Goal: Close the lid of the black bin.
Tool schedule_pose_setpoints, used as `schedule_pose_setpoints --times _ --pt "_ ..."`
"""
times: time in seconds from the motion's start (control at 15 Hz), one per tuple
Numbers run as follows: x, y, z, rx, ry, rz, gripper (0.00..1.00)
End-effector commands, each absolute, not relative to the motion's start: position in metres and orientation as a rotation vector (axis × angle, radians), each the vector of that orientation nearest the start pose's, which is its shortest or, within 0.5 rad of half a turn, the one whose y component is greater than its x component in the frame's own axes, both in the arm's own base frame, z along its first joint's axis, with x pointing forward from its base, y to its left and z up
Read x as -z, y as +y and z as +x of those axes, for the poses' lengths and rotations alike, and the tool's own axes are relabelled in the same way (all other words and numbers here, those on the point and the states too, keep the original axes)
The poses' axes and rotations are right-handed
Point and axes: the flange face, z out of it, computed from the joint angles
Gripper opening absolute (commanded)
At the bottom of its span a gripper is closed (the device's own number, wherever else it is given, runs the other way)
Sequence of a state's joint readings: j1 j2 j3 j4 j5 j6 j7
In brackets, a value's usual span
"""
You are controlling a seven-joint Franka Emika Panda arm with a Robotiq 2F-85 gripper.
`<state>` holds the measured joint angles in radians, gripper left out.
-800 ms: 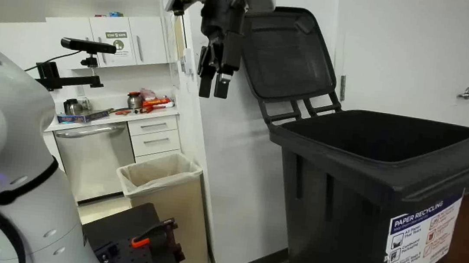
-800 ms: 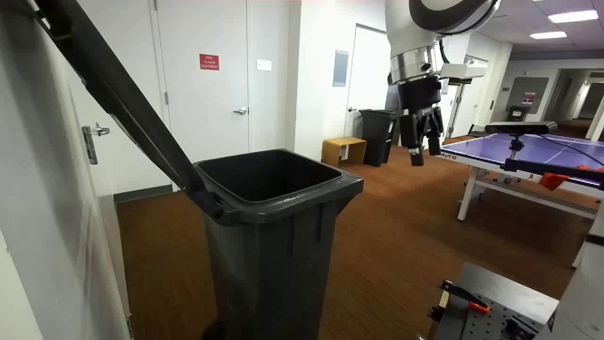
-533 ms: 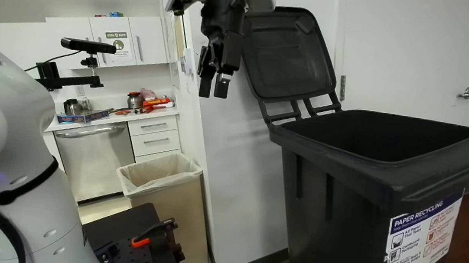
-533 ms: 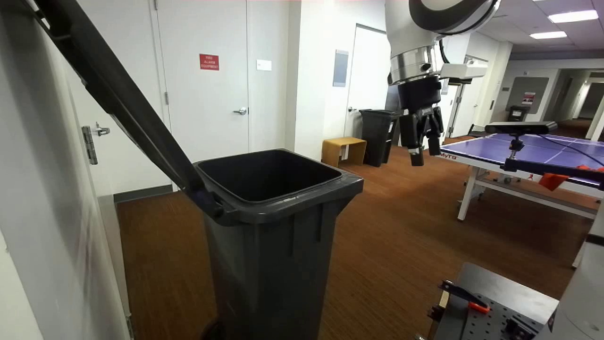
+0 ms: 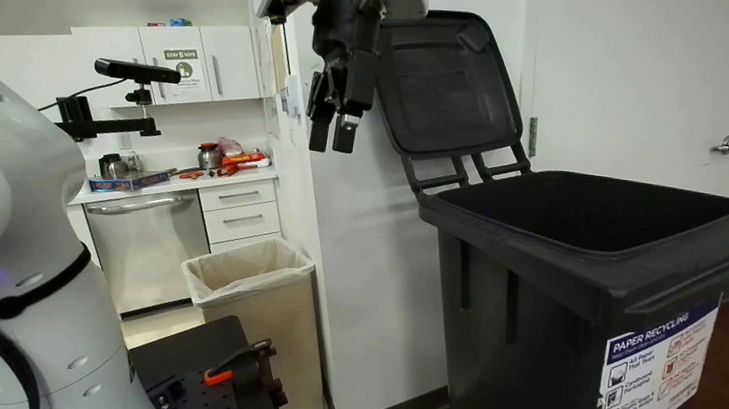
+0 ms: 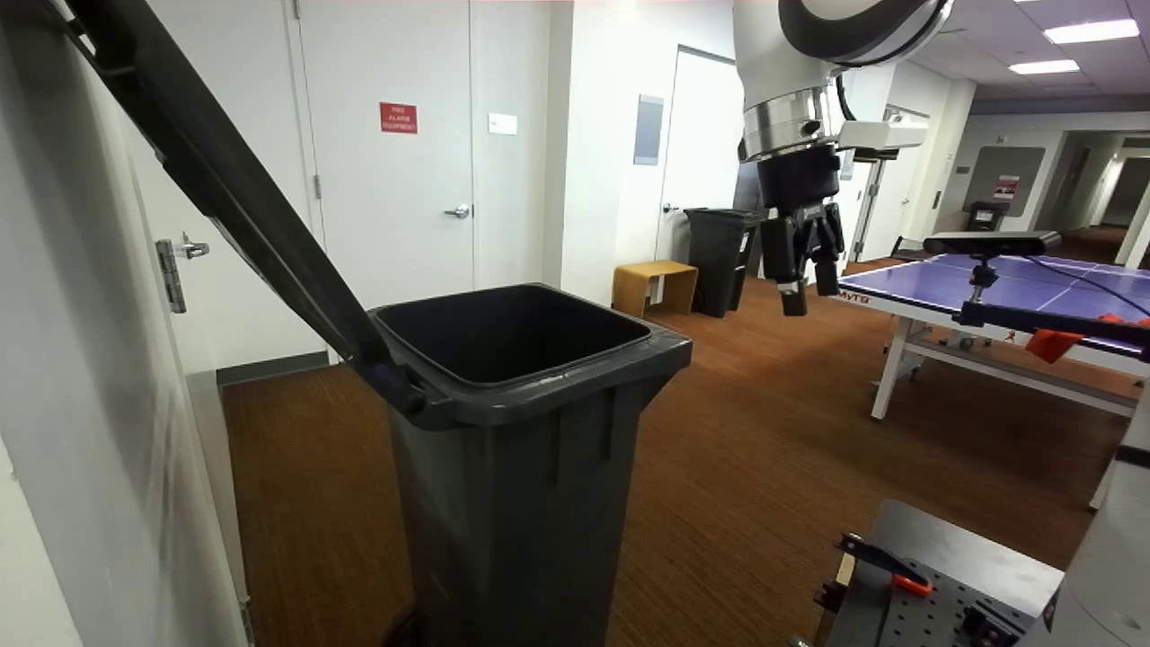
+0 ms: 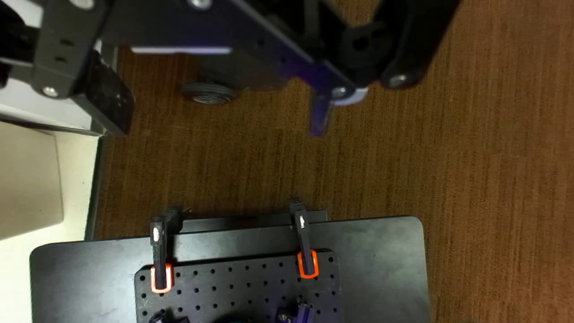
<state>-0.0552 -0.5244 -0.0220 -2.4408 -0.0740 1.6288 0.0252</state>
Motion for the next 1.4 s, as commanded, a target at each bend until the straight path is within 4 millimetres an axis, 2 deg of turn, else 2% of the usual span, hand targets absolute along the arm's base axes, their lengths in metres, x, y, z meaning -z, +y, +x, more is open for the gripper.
schedule_pose_setpoints --times 0.0,0.67,0.87,1.13,1.33 --pt "-0.468 -0.035 0.355 -0.461 0.131 -3.160 1.00" --pt "-0.468 -0.035 0.355 -0.461 0.131 -3.160 1.00" --pt "-0.492 0.004 0.354 -0.243 -0.028 -3.221 1.00" --pt "-0.529 0.092 0.345 -0.005 -0.278 -3.286 1.00" --pt "-0.557 0.160 0.339 0.248 -0.468 -3.309 1.00"
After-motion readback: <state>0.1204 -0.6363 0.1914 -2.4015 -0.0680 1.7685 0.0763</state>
